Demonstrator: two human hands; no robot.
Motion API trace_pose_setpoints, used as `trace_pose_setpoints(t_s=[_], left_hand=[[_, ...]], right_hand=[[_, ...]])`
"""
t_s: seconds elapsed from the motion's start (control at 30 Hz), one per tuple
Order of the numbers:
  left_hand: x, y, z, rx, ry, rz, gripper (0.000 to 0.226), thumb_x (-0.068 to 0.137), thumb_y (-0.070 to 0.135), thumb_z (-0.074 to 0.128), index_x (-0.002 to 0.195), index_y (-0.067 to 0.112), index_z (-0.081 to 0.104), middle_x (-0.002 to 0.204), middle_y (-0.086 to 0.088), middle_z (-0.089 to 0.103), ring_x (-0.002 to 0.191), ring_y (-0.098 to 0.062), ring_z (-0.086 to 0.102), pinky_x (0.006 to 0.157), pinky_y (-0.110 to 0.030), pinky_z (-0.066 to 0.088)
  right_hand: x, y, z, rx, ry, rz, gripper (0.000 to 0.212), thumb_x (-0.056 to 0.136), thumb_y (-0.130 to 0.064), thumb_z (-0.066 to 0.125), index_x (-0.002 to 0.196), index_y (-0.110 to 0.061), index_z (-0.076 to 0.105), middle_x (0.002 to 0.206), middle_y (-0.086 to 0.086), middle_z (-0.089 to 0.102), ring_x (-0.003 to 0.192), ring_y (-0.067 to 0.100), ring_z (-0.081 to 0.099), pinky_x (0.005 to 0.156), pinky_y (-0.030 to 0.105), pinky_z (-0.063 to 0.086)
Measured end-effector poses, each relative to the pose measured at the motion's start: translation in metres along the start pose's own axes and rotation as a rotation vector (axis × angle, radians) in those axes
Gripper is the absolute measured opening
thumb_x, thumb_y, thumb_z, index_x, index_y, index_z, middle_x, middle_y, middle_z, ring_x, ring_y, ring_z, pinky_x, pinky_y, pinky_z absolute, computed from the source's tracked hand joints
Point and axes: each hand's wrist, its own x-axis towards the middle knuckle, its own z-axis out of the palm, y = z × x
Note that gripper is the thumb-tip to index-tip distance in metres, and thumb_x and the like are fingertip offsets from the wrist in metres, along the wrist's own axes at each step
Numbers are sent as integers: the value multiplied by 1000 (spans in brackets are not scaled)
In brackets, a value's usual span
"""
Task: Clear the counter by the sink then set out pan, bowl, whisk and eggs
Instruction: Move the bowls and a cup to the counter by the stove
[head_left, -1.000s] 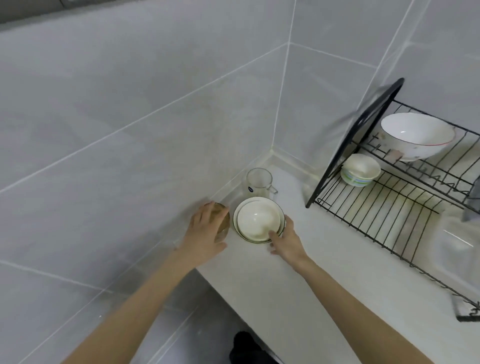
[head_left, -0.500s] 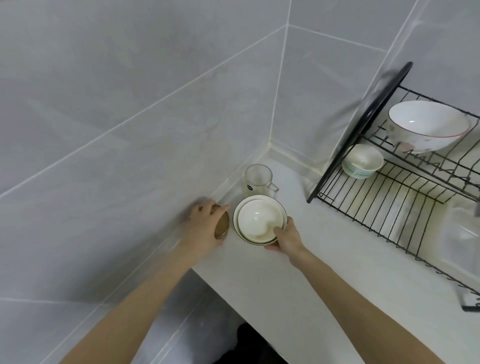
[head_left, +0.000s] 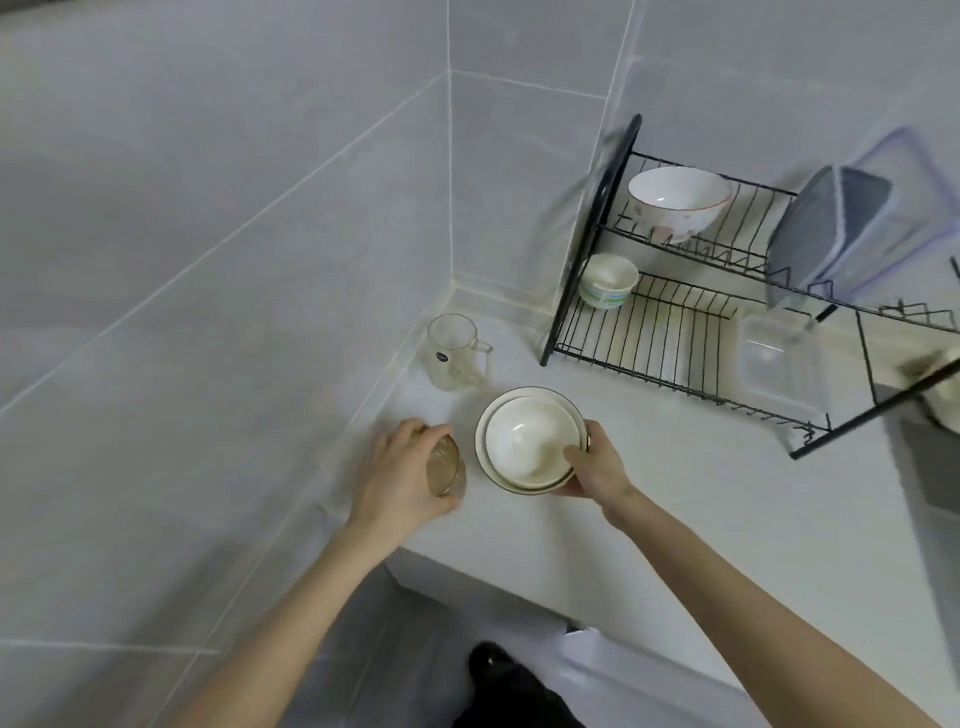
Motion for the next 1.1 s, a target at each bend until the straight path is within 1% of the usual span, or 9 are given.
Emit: trace_pose_setpoints(t_s=[0.1, 0.2, 0.3, 0.47, 0.6, 0.8, 0.87, 1.0, 1.1], left_hand=[[-4, 19, 3, -36, -33, 122, 80, 63, 48, 74, 135, 35, 41, 133, 10, 37, 121, -20, 38, 95, -38, 45], [-9, 43, 4, -47, -84, 225, 83, 62, 48, 75, 136, 36, 39, 134, 11, 35, 120, -20, 35, 91, -41, 48], [-17, 74, 6, -31, -150, 337, 84, 61, 48, 75, 136, 39, 37, 134, 13, 34, 121, -18, 34, 90, -40, 49], [-36, 132, 17, 19, -240, 523, 85, 61, 47, 77, 135, 43, 36, 135, 16, 33, 122, -16, 34, 83, -31, 48], [-56, 180, 35, 42, -312, 668, 86, 61, 46, 77, 136, 43, 36, 135, 16, 34, 121, -15, 34, 78, -28, 44], [-98, 261, 67, 45, -416, 891, 87, 60, 46, 79, 135, 45, 36, 135, 16, 34, 121, -16, 34, 84, -32, 45], [-116, 290, 79, 59, -444, 960, 87, 60, 46, 80, 135, 45, 36, 136, 16, 33, 122, -17, 34, 84, -32, 44], [-162, 350, 108, 70, -490, 1097, 86, 60, 47, 80, 134, 45, 37, 135, 16, 34, 122, -17, 34, 82, -31, 43], [-201, 392, 130, 79, -516, 1184, 87, 59, 48, 81, 134, 44, 37, 134, 15, 36, 122, -18, 35, 82, -32, 43]], right_hand=[[-31, 12, -21, 76, 96, -9, 32, 91, -1, 42, 119, -18, 43, 100, 3, 54, 85, 26, 62, 59, 37, 60], [-60, 24, -43, 132, 206, -13, 31, 91, -2, 43, 118, -17, 44, 101, 6, 54, 83, 27, 62, 60, 39, 61], [-95, 37, -70, 167, 320, -10, 31, 90, -3, 43, 119, -16, 44, 103, 9, 55, 83, 29, 64, 60, 38, 60], [-154, 67, -115, 235, 511, 13, 32, 90, -4, 42, 120, -17, 43, 113, 13, 54, 94, 34, 62, 61, 37, 59], [-205, 94, -148, 305, 683, 43, 30, 91, -4, 43, 118, -17, 43, 117, 14, 52, 100, 37, 61, 60, 37, 60], [-288, 137, -199, 459, 886, 66, 33, 91, -3, 43, 120, -19, 41, 119, 10, 52, 101, 34, 61, 55, 33, 59], [-315, 152, -215, 523, 952, 73, 32, 92, -3, 44, 119, -20, 41, 117, 9, 52, 99, 33, 62, 54, 34, 60], [-373, 190, -251, 596, 1074, 80, 32, 91, -4, 45, 120, -17, 43, 119, 11, 52, 101, 33, 61, 61, 39, 60], [-419, 222, -280, 626, 1148, 77, 31, 90, -4, 45, 120, -13, 44, 121, 13, 53, 100, 33, 62, 59, 39, 60]])
